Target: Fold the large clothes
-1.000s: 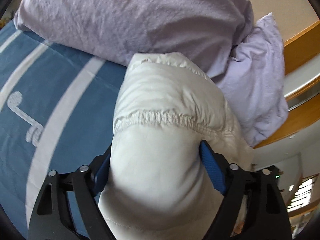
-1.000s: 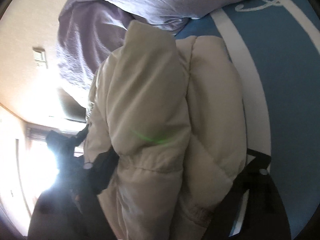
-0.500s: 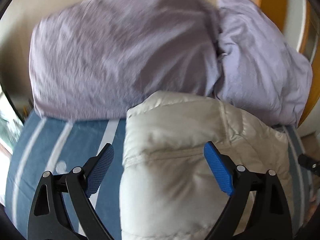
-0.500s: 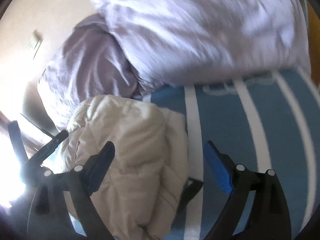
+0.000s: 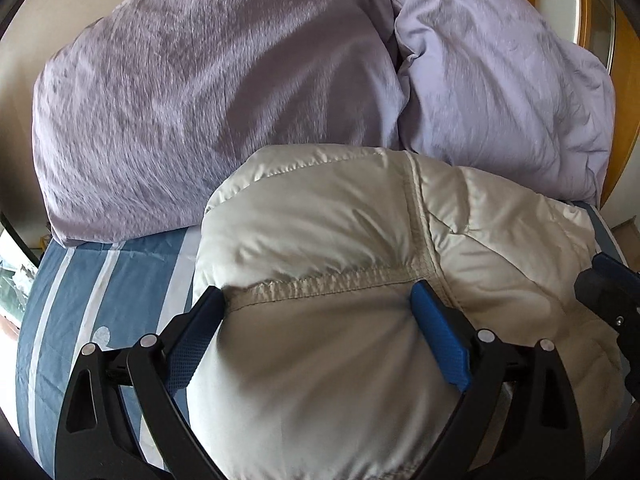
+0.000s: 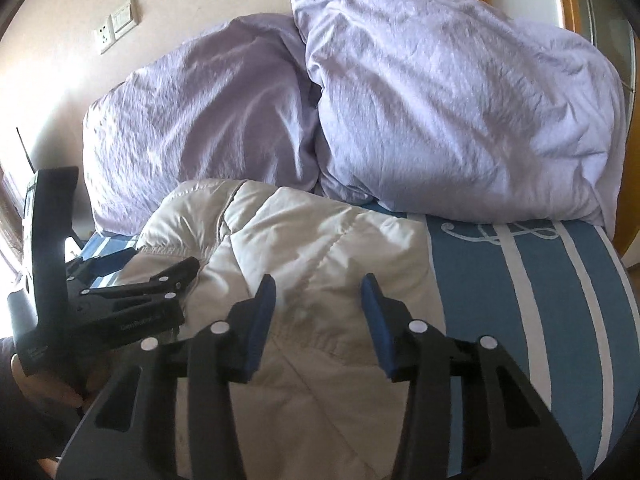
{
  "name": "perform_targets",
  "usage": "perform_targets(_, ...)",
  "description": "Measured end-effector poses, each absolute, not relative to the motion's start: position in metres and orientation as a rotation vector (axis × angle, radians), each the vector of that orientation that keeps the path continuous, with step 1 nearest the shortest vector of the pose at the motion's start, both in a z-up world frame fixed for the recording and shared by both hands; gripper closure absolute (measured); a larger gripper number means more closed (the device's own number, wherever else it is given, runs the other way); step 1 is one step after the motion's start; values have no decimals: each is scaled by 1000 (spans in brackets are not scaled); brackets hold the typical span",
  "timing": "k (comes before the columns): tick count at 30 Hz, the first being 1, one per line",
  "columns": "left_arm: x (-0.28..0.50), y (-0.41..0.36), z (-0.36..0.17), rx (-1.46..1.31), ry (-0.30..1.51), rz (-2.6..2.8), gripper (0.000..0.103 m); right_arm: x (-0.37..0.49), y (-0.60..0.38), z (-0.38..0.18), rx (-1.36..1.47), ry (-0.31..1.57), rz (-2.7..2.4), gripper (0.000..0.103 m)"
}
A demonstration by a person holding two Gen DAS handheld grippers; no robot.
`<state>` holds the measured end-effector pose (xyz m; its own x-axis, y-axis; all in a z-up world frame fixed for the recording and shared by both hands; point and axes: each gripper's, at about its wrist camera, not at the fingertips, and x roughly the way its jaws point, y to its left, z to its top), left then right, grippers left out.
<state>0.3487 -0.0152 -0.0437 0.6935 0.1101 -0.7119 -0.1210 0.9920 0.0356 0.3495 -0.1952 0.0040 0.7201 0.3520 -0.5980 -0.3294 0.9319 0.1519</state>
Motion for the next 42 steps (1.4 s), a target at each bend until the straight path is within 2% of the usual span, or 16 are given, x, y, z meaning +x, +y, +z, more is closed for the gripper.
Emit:
perform_targets(15,351,-19,-52,8,781,126,7,359,-194,-48,41,732,331,57)
perform_targets(24,340,-25,-46,15,772,142,5,367,-202,-58,78,782,352,56)
perform_targets(26,328,-24,-42,-10,764,148,5,366,-204,-53,78,797,346,52)
perform_targets(30,306,-25,-34,-23,759,148,5,350,-209,-36,35,771,295,34)
perform_targets(32,294,-25,-29,-24,750,156,5,337,-213,-28,39,755,287,29)
perform_targets(37,260,-18,-20,-90,742,149,5,305,-221,-11,48,739,289,10)
perform_targets(40,239,-12,-15,-140,747,140,5,284,-221,-1,26,733,302,3)
perform_targets(42,226,-7,-13,-174,759,141,5,262,-221,8,-13,707,286,2)
